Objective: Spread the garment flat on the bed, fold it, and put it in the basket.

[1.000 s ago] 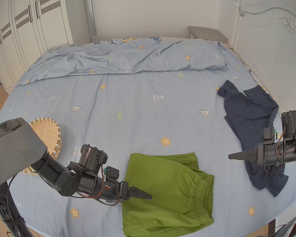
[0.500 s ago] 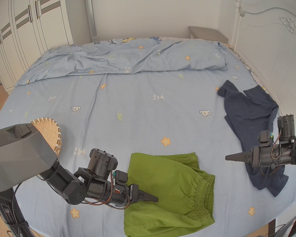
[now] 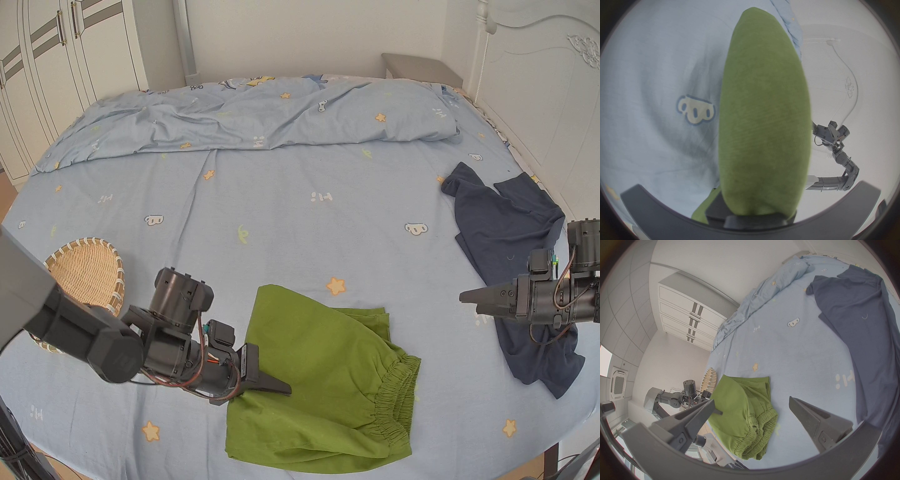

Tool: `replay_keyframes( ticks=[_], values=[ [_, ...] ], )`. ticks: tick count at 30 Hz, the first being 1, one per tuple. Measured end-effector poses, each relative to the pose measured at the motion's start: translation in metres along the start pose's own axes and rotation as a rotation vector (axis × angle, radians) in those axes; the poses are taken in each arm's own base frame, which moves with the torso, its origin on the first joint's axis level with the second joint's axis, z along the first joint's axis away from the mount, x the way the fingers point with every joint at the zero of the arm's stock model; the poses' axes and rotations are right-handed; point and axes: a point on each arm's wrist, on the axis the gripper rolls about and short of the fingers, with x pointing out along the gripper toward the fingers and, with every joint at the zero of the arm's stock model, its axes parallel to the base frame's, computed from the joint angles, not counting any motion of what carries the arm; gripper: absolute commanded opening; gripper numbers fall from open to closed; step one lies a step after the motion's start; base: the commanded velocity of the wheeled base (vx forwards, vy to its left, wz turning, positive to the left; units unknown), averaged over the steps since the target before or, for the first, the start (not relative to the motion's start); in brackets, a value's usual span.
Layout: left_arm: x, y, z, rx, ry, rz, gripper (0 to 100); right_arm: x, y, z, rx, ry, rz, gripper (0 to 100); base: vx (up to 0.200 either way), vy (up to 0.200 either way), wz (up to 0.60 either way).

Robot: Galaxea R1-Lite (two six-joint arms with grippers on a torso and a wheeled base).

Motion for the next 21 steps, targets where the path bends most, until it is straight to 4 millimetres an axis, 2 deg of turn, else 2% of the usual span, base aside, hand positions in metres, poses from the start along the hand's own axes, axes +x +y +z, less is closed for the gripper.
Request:
replay_keyframes(
  ticks=[7, 14, 17, 21],
  values=[
    [-0.041, -0.029, 0.018, -0.024, 0.030, 0.083, 0, -0.008, 0.012, 0.010, 0.009, -0.043, 0.035, 100, 0.000, 0.000, 0.00],
    [-0.085, -0.044, 0.034, 0.079, 0.001, 0.141, 0, -0.009, 0.021, 0.011, 0.018, -0.036, 0.079, 100, 0.000, 0.000, 0.00],
    [-0.098, -0.047, 0.042, 0.096, -0.054, 0.152, 0, -0.008, 0.025, 0.010, 0.014, -0.024, 0.098, 100, 0.000, 0.200, 0.00],
    [-0.105, -0.052, 0.045, 0.099, -0.072, 0.152, 0, -0.007, 0.027, 0.009, 0.010, -0.020, 0.106, 100, 0.000, 0.200, 0.00]
  ],
)
